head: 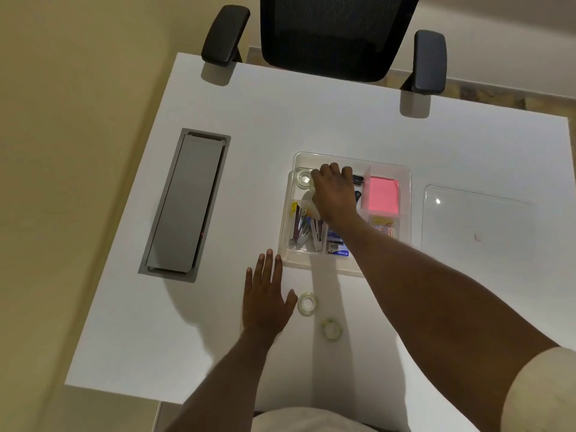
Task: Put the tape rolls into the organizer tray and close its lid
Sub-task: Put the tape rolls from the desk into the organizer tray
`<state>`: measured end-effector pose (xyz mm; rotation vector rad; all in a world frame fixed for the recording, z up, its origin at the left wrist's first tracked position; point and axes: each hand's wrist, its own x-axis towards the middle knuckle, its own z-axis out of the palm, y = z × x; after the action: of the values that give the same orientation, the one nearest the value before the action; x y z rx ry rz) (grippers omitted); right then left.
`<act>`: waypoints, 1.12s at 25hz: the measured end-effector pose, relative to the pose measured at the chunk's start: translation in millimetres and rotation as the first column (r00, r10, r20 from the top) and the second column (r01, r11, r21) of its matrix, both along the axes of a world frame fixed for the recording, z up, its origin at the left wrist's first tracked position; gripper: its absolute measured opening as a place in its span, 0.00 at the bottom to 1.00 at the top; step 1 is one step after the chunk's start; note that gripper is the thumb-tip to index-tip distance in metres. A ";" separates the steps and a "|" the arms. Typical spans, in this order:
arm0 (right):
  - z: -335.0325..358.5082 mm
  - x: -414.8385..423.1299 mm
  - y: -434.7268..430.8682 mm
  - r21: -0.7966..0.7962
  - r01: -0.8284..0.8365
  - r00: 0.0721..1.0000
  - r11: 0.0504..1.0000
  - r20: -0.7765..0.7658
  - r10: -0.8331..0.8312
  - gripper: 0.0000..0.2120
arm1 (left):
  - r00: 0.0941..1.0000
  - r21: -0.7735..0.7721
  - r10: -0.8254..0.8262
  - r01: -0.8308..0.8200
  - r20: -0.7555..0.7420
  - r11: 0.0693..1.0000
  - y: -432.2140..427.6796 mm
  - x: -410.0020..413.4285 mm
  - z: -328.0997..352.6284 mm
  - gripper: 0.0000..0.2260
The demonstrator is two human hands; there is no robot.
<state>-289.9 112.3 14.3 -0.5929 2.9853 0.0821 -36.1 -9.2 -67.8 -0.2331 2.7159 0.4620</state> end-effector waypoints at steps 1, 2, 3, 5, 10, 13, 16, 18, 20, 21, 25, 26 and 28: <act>2.1 7.5 1.9 -0.017 0.007 1.000 1.000 -0.011 -0.007 0.14 | 1.000 0.000 -0.004 0.004 0.011 1.000 -0.1 -1.0 2.2 0.39; 4.3 15.4 4.0 -0.035 0.025 0.999 0.999 -0.020 -0.026 0.14 | 1.000 -0.006 -0.012 0.012 0.029 1.000 -0.6 -2.4 4.6 0.39; 7.0 24.6 7.2 -0.054 0.048 0.998 0.997 -0.024 -0.049 0.13 | 0.999 -0.014 -0.020 0.021 0.048 1.000 -0.9 -2.7 7.7 0.39; 10.4 43.0 15.9 -0.090 0.074 0.996 0.993 -0.040 -0.078 0.11 | 0.997 -0.020 -0.033 0.034 0.072 0.999 -1.9 -4.0 13.9 0.39; 8.4 109.8 45.3 -0.176 0.087 0.988 0.980 -0.110 -0.108 0.10 | 0.993 -0.012 -0.042 0.043 0.107 0.999 -0.6 -7.6 32.0 0.38; -0.8 161.0 64.8 -0.255 0.108 0.987 0.961 -0.086 -0.134 0.11 | 0.991 -0.024 -0.058 0.061 0.123 0.998 -0.4 -6.1 38.7 0.38; -13.1 194.4 76.5 -0.282 0.124 0.992 0.951 0.031 -0.121 0.12 | 0.991 -0.024 -0.044 0.048 0.125 0.999 -9.6 -15.6 40.4 0.38; -18.1 212.7 83.7 -0.275 0.136 0.985 0.952 0.144 -0.099 0.17 | 0.991 -0.020 -0.037 0.040 0.131 0.999 -16.9 -24.0 42.8 0.38; -21.1 233.1 89.6 -0.234 0.166 0.959 0.958 0.263 -0.102 0.24 | 0.992 -0.023 -0.030 0.033 0.121 0.999 -21.1 -21.3 41.1 0.38; -24.3 251.1 97.2 -0.194 0.200 0.939 0.960 0.319 -0.132 0.27 | 0.990 -0.015 -0.056 0.059 0.130 0.998 -16.1 -14.8 40.4 0.38; -33.6 294.4 102.2 -0.161 0.208 0.899 0.965 0.420 -0.124 0.29 | 0.987 -0.022 -0.083 0.087 0.141 0.996 -7.5 1.6 35.4 0.38; -32.3 293.5 100.7 -0.165 0.201 0.901 0.966 0.418 -0.116 0.27 | 0.988 -0.013 -0.078 0.080 0.136 0.997 -6.3 -0.3 35.9 0.38; -32.5 287.9 98.6 -0.159 0.191 0.905 0.969 0.410 -0.111 0.23 | 0.989 -0.005 -0.083 0.084 0.122 0.996 -4.1 -2.3 36.3 0.38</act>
<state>-2.0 210.8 -18.2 -0.3380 2.6390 -0.3117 -38.4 -13.3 -31.6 -0.1449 2.5977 0.3965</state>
